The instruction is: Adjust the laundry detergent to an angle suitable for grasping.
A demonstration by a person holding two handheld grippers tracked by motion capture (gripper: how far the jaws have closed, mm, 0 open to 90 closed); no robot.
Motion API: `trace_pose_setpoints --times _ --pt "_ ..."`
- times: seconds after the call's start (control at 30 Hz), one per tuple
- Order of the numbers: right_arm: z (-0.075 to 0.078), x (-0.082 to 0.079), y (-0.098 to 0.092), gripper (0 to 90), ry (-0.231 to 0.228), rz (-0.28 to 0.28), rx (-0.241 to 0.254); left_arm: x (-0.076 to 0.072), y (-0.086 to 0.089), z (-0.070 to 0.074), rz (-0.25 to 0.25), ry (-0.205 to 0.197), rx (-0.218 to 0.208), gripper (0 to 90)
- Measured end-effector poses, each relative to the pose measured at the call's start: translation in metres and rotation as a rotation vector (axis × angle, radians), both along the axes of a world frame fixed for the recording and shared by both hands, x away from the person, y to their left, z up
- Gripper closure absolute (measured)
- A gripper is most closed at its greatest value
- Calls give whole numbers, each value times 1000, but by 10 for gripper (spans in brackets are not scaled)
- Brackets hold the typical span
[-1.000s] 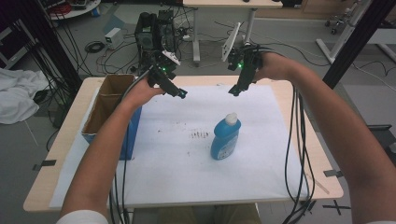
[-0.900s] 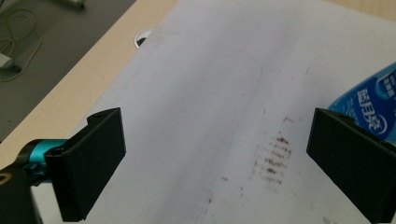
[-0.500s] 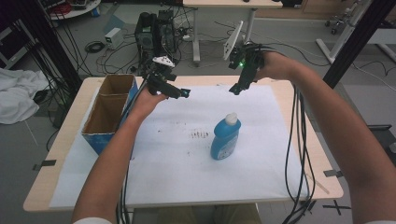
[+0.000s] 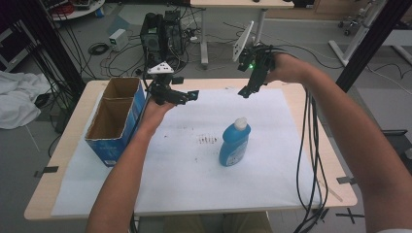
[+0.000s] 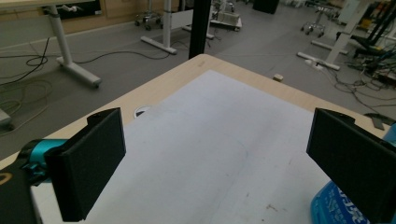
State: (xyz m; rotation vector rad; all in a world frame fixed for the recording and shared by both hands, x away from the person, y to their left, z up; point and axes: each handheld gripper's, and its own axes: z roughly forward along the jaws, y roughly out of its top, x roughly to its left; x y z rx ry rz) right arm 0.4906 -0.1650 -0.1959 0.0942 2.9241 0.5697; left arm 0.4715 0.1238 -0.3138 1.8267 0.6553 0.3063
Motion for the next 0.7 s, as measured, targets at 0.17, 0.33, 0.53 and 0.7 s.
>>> trace_pose_setpoints --times 0.17,0.33,0.53,0.7 --pt "2 -1 -1 14 0 2 -4 -8 1 -4 -38 -20 -24 45" --pt "2 0 -3 14 0 0 2 -20 -1 -7 -70 -35 -50 45" --pt "2 0 -3 14 -2 7 2 -36 -5 -11 -82 -53 -65 45" --pt "3 -2 -4 14 -4 1 6 -54 -8 -17 -80 -82 -81 45"
